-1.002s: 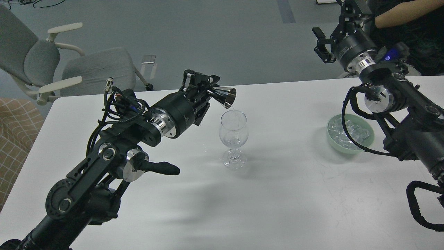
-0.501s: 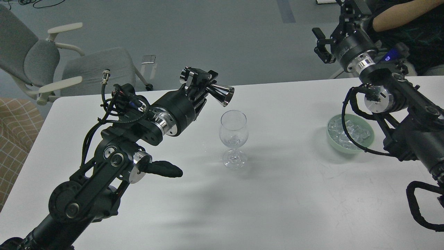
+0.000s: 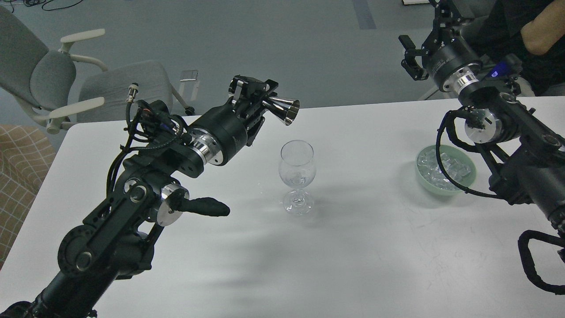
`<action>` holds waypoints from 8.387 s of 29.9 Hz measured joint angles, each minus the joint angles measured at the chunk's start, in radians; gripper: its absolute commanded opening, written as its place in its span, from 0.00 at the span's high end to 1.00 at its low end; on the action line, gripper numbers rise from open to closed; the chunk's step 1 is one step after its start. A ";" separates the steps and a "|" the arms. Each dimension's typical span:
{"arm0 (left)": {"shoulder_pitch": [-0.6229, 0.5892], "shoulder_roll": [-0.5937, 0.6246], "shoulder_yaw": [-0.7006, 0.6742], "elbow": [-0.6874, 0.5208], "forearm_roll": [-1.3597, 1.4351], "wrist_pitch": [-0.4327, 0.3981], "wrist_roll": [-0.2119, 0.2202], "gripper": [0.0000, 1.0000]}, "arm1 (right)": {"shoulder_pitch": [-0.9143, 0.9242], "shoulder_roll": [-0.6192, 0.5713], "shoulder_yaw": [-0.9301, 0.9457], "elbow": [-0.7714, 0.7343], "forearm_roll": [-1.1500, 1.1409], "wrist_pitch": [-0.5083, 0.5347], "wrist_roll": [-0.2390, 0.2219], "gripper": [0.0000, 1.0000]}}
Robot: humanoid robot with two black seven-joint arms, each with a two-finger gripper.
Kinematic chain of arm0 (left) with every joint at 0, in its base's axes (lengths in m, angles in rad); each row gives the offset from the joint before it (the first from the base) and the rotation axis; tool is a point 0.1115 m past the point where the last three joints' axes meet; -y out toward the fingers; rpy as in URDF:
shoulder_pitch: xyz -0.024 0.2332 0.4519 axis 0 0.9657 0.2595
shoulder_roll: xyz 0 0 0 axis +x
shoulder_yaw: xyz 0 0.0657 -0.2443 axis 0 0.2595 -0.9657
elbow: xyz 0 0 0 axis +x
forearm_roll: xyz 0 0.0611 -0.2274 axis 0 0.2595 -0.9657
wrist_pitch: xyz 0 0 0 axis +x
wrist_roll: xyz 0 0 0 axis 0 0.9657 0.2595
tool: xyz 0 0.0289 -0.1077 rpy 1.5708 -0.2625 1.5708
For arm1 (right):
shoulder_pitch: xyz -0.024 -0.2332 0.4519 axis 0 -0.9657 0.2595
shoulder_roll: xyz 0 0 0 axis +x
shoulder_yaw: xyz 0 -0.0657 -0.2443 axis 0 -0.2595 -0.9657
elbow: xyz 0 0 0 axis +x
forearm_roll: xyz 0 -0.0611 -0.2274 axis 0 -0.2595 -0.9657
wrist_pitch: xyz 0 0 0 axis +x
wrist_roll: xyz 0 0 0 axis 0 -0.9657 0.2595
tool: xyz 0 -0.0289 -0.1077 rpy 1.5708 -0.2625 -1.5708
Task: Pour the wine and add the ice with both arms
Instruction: 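Carry the jigger back and lower it onto the table with the left gripper, then open the left gripper and raise it away from the jigger, then lower the right gripper into the green bowl and grasp ice, then lift the ice with the right gripper and move it over the glass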
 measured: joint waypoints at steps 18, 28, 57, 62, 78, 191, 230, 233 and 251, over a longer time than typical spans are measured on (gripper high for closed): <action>0.279 -0.156 -0.511 0.050 -0.662 0.117 0.000 1.00 | -0.013 -0.006 0.000 0.008 0.000 -0.002 0.000 0.00; 0.342 -0.180 -0.616 0.258 -0.681 0.075 0.000 1.00 | -0.016 -0.003 0.000 0.008 0.000 -0.002 0.000 0.00; 0.372 -0.178 -0.673 0.452 -0.744 -0.055 0.000 0.71 | -0.024 -0.003 -0.012 0.008 0.000 -0.002 0.000 0.00; 0.371 -0.174 -0.672 0.454 -0.752 -0.055 0.000 0.66 | -0.025 -0.004 -0.013 0.008 0.000 -0.001 0.000 0.00; 0.371 -0.169 -0.665 0.454 -0.752 -0.055 0.000 0.45 | -0.025 -0.002 -0.014 0.008 0.000 -0.001 0.000 0.00; -0.032 0.036 -0.454 0.571 -0.311 -0.489 -0.211 0.02 | -0.528 -0.462 -0.167 0.272 -1.589 -0.356 0.169 0.15; -0.028 0.027 -0.455 0.549 -0.311 -0.490 -0.212 0.02 | -0.458 -0.381 -0.261 0.161 -1.589 -0.344 0.164 0.84; -0.027 0.027 -0.455 0.547 -0.311 -0.489 -0.212 0.02 | -0.456 -0.386 -0.276 0.162 -1.589 -0.344 0.163 0.95; -0.017 0.026 -0.455 0.531 -0.312 -0.485 -0.211 0.02 | -0.450 -0.681 -0.258 0.561 -1.496 -0.333 0.161 1.00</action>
